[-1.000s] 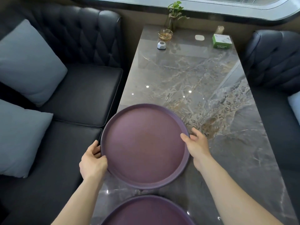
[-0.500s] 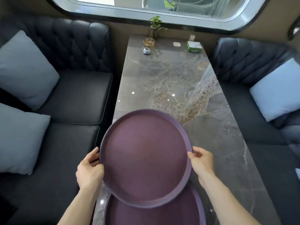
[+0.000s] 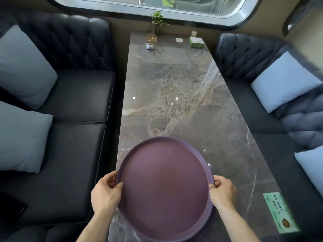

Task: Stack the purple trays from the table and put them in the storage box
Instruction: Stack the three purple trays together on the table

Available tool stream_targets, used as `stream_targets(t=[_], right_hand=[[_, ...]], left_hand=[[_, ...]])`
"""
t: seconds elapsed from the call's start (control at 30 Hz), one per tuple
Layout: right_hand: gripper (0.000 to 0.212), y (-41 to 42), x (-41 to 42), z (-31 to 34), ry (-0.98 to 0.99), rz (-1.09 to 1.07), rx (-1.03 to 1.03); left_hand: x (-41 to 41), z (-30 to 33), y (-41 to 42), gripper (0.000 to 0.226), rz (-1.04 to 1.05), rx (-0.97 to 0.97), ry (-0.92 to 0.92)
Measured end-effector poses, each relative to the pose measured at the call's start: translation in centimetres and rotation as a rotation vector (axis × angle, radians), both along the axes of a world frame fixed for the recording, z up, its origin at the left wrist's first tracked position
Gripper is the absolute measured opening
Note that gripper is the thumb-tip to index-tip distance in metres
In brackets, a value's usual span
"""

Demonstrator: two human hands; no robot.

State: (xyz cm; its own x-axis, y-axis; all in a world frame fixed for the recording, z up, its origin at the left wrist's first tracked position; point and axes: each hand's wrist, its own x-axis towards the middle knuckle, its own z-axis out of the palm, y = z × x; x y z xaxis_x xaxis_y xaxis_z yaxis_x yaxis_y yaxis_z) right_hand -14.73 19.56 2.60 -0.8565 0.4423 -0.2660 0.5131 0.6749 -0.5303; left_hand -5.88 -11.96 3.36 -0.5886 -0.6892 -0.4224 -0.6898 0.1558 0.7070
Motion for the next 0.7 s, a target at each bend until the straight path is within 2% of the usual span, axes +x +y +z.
stream_targets(t=[0.3, 0.7], right_hand=[[0.019, 1.6, 2.4, -2.6, -0.001, -0.042, 0.087], [0.025, 2.5, 3.0, -3.8, -0.030, -0.087, 0.106]], left_hand=[[1.1, -1.6, 1.2, 0.042, -0.033, -0.025, -0.032], [0.8, -2.6, 2.0, 0.038, -0.076, -0.117, -0.078]])
